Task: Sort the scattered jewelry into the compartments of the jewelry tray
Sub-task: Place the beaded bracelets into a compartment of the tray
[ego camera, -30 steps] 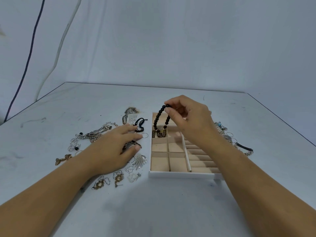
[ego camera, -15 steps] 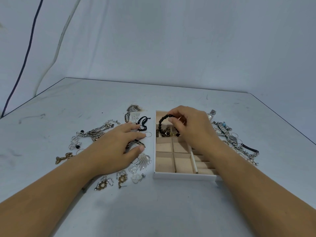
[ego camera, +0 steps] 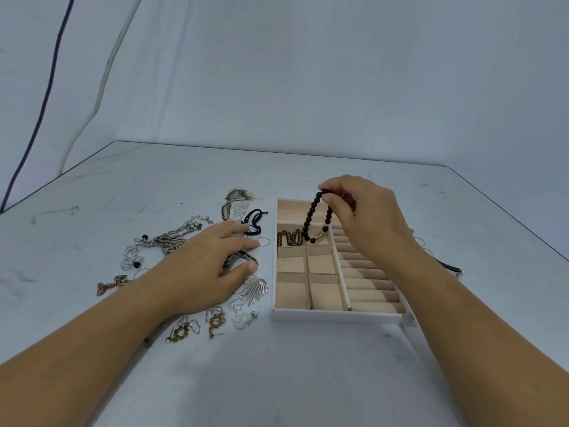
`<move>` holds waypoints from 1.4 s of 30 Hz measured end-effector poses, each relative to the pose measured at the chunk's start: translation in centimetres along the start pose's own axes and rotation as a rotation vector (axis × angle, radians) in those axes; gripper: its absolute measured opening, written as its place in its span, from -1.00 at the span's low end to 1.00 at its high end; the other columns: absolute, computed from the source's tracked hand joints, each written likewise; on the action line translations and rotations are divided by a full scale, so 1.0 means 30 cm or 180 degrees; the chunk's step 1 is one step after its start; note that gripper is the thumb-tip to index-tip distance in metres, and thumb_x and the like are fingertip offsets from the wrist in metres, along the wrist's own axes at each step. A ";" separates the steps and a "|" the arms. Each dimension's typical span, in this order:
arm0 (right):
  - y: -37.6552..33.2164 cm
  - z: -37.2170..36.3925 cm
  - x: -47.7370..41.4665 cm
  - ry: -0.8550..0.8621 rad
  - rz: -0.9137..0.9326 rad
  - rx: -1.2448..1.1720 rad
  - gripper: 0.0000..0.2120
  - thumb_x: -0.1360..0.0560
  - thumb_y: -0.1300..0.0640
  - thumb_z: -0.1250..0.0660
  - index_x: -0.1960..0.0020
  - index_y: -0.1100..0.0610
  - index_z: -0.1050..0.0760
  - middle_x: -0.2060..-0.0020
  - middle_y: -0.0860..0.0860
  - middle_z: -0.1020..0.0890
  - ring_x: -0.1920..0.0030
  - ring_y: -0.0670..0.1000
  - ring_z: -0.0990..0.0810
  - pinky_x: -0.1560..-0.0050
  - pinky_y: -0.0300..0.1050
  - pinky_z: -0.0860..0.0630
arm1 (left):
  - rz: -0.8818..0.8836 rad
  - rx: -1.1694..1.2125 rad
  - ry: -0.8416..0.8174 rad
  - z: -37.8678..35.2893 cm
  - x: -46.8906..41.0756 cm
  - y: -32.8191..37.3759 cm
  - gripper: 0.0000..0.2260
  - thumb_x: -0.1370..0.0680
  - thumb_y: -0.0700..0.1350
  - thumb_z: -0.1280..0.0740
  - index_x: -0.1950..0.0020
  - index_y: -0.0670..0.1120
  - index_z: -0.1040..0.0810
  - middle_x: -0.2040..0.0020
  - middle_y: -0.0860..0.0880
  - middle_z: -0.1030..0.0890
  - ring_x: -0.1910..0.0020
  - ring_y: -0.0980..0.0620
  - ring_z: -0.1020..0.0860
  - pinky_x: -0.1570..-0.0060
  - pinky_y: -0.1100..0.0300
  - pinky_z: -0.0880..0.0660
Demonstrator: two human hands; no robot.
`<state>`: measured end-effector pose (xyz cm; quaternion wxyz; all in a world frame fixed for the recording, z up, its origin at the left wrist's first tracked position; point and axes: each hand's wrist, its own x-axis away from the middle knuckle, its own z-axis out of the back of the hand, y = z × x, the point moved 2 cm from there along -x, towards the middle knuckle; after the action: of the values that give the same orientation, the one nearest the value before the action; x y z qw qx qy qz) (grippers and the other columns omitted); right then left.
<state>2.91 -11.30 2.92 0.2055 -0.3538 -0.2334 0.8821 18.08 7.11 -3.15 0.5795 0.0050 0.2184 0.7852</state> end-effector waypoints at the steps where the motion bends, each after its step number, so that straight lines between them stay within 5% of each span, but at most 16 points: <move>1: 0.005 -0.005 0.001 -0.0063 -0.0019 0.0039 -0.83 -0.54 0.19 -0.30 -0.09 0.08 -0.60 0.15 -0.10 -0.58 0.14 -0.13 -0.50 0.13 -0.48 -0.35 | 0.0003 0.0003 0.0001 0.000 0.000 0.000 -0.59 -0.55 0.18 -0.18 -0.40 0.16 -0.37 -0.47 0.17 -0.23 -0.45 0.22 -0.15 -0.37 0.26 -0.12; 12: 0.060 -0.057 0.006 -0.0716 -0.0079 0.0460 -0.81 -0.53 0.12 -0.31 -0.12 0.00 -0.61 0.05 -0.05 -0.60 0.12 -0.15 -0.44 0.12 -0.63 -0.23 | -0.0020 0.0048 0.0050 -0.003 0.001 -0.002 -0.59 -0.55 0.20 -0.18 -0.38 0.16 -0.39 -0.46 0.17 -0.26 -0.38 0.29 -0.17 -0.31 0.30 -0.13; 17: 0.056 -0.070 0.000 -0.0498 -0.0120 0.0347 -0.81 -0.52 0.15 -0.34 -0.11 0.05 -0.62 0.11 -0.04 -0.57 0.16 -0.17 -0.46 0.14 -0.65 -0.24 | -0.0037 0.0054 0.0060 -0.004 -0.001 -0.001 -0.59 -0.55 0.20 -0.18 -0.38 0.16 -0.40 -0.46 0.17 -0.26 -0.32 0.34 -0.15 -0.29 0.31 -0.14; 22: 0.062 -0.071 -0.003 -0.0619 -0.0253 0.0570 -0.86 -0.51 0.06 -0.34 -0.03 0.01 -0.62 0.14 -0.08 -0.65 0.17 -0.13 -0.48 0.19 -0.28 -0.32 | -0.0022 0.0064 0.0034 0.000 0.001 0.001 -0.53 -0.49 0.24 -0.13 -0.37 0.17 -0.39 -0.46 0.18 -0.25 -0.32 0.34 -0.15 -0.28 0.32 -0.13; 26: 0.062 -0.064 0.009 -0.0926 -0.0023 0.1027 -0.83 -0.50 -0.01 -0.35 0.00 0.03 -0.64 0.04 -0.01 -0.54 -0.05 -0.02 -0.36 0.03 -0.19 -0.24 | -0.0045 0.0042 0.0020 0.001 0.001 0.004 -0.53 -0.50 0.25 -0.13 -0.38 0.17 -0.39 -0.46 0.18 -0.25 -0.30 0.36 -0.15 -0.25 0.33 -0.14; 30: 0.054 -0.046 0.021 -0.1345 0.0106 0.1518 -0.75 -0.55 -0.10 -0.23 0.07 -0.01 -0.64 0.04 -0.03 -0.48 -0.07 0.02 -0.32 -0.13 0.01 -0.32 | -0.0048 0.0005 0.0022 0.001 0.001 0.005 -0.59 -0.55 0.17 -0.20 -0.39 0.16 -0.39 -0.46 0.17 -0.25 -0.31 0.34 -0.15 -0.27 0.33 -0.13; 35: 0.041 -0.045 0.022 -0.0875 0.0185 0.1084 -0.85 -0.52 0.01 -0.32 -0.05 -0.01 -0.57 0.07 -0.08 -0.52 -0.04 -0.01 -0.43 -0.12 0.01 -0.40 | -0.0082 -0.0010 0.0029 0.001 0.000 0.004 -0.60 -0.55 0.16 -0.21 -0.38 0.15 -0.39 -0.46 0.16 -0.26 -0.29 0.35 -0.16 -0.25 0.35 -0.12; 42: 0.045 -0.067 0.024 -0.1306 0.0386 0.1615 -0.73 -0.58 -0.03 -0.17 0.03 0.04 -0.63 0.04 -0.03 -0.60 -0.07 0.06 -0.42 -0.10 0.01 -0.34 | -0.0040 -0.0012 0.0008 -0.003 -0.001 -0.005 -0.52 -0.48 0.26 -0.13 -0.38 0.17 -0.38 -0.46 0.17 -0.25 -0.34 0.33 -0.16 -0.28 0.32 -0.13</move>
<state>3.62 -11.47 0.51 0.1829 -0.1195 -0.0213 0.9756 18.20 7.10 -3.28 0.5841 0.0017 0.2177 0.7820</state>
